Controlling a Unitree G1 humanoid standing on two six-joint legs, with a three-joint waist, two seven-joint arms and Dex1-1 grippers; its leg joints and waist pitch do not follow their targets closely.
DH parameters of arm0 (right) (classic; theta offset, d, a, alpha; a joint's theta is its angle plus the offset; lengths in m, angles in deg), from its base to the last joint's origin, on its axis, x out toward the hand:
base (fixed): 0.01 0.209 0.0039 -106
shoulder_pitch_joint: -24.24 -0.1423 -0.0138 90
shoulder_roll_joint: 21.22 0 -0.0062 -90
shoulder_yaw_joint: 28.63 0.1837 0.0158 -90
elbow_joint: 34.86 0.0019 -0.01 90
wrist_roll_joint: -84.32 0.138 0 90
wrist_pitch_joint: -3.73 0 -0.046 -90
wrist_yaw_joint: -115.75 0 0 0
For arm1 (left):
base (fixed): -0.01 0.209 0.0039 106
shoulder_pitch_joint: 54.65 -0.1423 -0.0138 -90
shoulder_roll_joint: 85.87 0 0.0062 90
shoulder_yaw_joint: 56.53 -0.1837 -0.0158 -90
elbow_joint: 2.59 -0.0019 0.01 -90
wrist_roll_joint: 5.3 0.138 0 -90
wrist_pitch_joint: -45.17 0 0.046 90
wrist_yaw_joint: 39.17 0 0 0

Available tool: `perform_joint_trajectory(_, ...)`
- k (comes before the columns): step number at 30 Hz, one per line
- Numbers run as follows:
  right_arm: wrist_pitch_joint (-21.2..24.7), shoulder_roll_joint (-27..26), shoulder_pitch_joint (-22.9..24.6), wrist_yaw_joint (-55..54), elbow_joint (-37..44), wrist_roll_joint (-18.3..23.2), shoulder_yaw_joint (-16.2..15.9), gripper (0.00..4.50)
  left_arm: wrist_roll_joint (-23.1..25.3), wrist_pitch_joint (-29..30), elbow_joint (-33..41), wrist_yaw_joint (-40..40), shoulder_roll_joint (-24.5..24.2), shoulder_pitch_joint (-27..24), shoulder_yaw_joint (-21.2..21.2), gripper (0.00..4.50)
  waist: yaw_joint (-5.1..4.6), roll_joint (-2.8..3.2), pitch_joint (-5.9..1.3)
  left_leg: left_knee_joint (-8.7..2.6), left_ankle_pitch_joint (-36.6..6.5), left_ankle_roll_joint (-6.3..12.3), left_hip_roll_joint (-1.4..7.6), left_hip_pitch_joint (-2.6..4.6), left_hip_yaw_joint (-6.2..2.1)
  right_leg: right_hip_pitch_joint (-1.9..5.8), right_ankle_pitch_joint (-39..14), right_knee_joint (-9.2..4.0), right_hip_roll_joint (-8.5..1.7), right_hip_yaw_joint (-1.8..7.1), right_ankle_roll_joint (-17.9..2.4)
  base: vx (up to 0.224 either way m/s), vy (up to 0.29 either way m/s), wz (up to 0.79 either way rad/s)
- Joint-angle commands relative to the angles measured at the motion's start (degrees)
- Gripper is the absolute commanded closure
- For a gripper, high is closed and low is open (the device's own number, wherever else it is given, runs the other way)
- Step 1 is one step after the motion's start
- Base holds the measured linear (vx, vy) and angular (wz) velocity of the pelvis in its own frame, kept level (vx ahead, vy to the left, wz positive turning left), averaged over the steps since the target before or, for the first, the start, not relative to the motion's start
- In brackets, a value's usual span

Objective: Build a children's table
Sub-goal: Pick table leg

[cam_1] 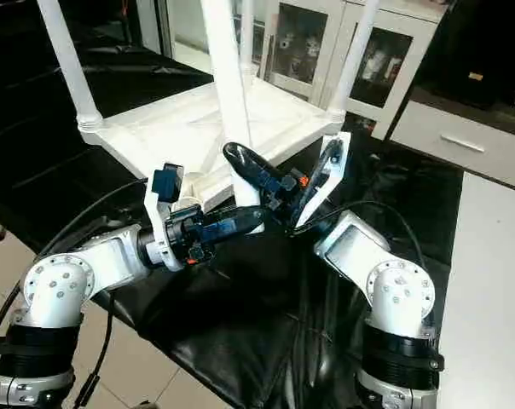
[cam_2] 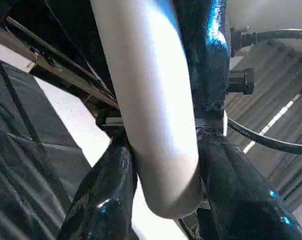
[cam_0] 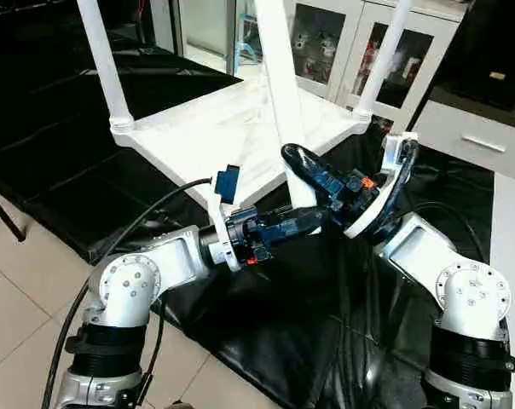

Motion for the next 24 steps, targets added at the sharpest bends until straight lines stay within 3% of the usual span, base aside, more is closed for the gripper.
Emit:
perform_joint_trajectory(1,-0.4,0.8,0.0,-1.1,0.8,-0.6,-0.8,3.19,2.9,-1.0,-0.8,2.1,-0.5,1.0,-0.6,2.75,0.10,0.14,-3.94,-4.00,-7.3,-2.73,0.36,0.17,0.54,3.35,-11.3,-4.51,-3.29,2.40,-4.1,0.000,0.000,0.00)
perform_joint_trajectory(9,-1.8,1.1,0.5,-1.9,1.0,-2.3,-1.2,3.19,5.7,-2.7,0.8,1.6,-2.7,0.2,-2.2,2.78,0.07,0.56,-4.04,-4.00,-7.5,-2.99,0.39,0.26,0.47,3.34,-10.1,-4.43,-3.24,2.40,-4.4,0.000,0.000,0.00)
perform_joint_trajectory(10,-1.8,1.1,0.5,-1.9,1.0,-2.2,-1.2,2.84,5.7,-2.7,0.9,1.6,-2.8,0.2,-2.2,2.78,0.04,0.63,-4.06,-4.02,-7.5,-3.05,0.37,0.24,0.45,3.40,-9.8,-4.34,-3.22,2.38,-4.6,0.000,0.000,0.00)
perform_joint_trajectory(11,-1.9,1.0,0.6,-2.0,1.0,-2.2,-1.1,2.84,5.6,-2.6,1.2,1.6,-2.9,0.1,-2.1,2.78,0.04,0.60,-4.07,-4.01,-7.5,-3.05,0.37,0.25,0.45,3.40,-9.6,-4.31,-3.22,2.37,-4.7,0.000,0.000,0.00)
perform_joint_trajectory(13,-1.9,1.1,0.7,-2.2,0.9,-2.0,-0.8,2.39,5.2,-2.4,1.6,1.7,-3.2,0.0,-1.8,2.78,-0.02,0.69,-4.00,-4.01,-8.0,-3.12,0.35,0.30,0.46,3.35,-10.1,-4.38,-3.18,2.36,-4.8,0.000,0.000,0.00)
perform_joint_trajectory(20,-2.8,1.6,0.7,-2.4,0.5,-2.2,-0.6,1.87,6.1,-3.3,2.5,0.4,-5.5,-0.7,-2.9,2.91,-0.04,0.84,-3.98,-4.12,-8.7,-3.32,0.37,0.45,0.39,3.27,-11.3,-4.53,-3.12,2.35,-4.0,0.000,0.000,0.00)
perform_joint_trajectory(24,-3.3,2.0,0.3,-2.7,-0.3,-2.3,0.0,1.56,5.5,-3.3,3.8,-0.6,-6.1,-1.1,-2.7,3.09,0.02,0.91,-4.02,-4.07,-9.0,-3.52,0.40,0.48,0.40,3.20,-11.1,-4.41,-3.20,2.37,-4.7,0.000,0.000,0.00)
